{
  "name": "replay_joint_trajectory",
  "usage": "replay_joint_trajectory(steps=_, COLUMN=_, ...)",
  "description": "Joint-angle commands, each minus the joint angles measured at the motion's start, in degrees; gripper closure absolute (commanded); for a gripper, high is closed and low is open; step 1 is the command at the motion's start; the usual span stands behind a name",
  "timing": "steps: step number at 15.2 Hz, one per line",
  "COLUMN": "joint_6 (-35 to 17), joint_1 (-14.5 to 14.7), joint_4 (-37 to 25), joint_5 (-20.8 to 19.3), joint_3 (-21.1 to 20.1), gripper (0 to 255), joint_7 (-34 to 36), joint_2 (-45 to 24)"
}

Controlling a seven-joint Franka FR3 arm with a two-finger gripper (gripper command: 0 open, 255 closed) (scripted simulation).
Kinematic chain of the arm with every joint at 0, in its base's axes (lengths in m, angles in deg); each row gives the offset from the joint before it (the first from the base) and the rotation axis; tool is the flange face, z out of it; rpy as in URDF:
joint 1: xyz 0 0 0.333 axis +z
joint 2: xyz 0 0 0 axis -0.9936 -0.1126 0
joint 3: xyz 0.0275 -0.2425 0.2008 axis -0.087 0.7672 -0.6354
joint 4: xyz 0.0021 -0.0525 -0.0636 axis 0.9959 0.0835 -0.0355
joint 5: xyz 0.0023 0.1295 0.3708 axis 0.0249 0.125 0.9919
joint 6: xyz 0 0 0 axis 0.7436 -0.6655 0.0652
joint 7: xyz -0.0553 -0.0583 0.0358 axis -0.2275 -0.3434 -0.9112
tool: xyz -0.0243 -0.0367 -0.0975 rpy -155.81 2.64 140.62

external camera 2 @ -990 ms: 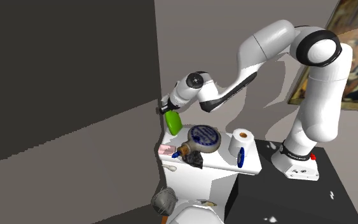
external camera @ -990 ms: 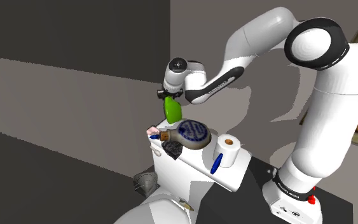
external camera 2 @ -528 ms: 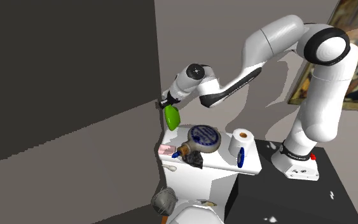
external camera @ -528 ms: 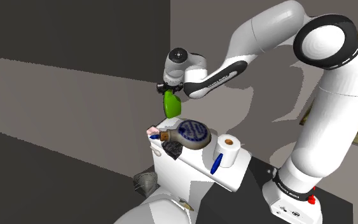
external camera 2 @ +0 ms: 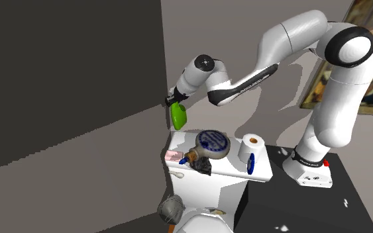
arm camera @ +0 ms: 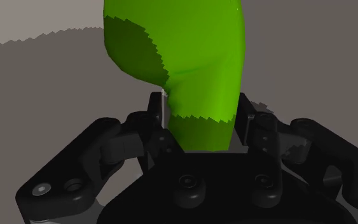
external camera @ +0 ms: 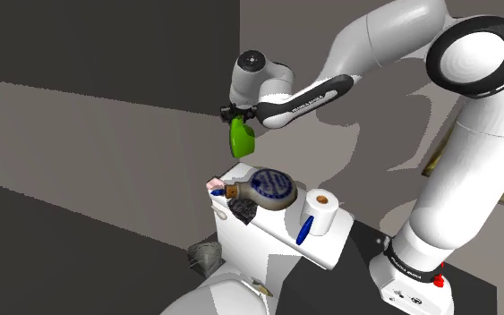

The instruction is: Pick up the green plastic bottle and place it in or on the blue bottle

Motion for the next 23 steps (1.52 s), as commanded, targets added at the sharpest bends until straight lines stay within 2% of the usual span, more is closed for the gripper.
replay_joint_trajectory(steps=1, joint_6=0.81, joint_1=-0.13, joint_4=-0.49, joint_5=1.36, joint_3=-0.23, gripper=255, joint_7=-1.41, joint_2=0.69)
replay_joint_trajectory(steps=12, joint_6=5.92, joint_1=-0.39, joint_4=-4.16, joint_5=7.69, joint_3=-1.16, gripper=255, joint_7=-8.14, joint_2=3.78)
replay_joint_trajectory(steps=18, joint_6=6.6, joint_1=1.25, joint_4=7.58, joint_5=11.93, joint_3=-2.57, gripper=255, joint_7=-7.18, joint_2=16.33)
replay_joint_trajectory(steps=23, joint_6=8.93, joint_1=4.17, joint_4=15.47, joint_5=16.41, joint_3=-3.41, gripper=255, joint_7=-7.18, joint_2=26.58)
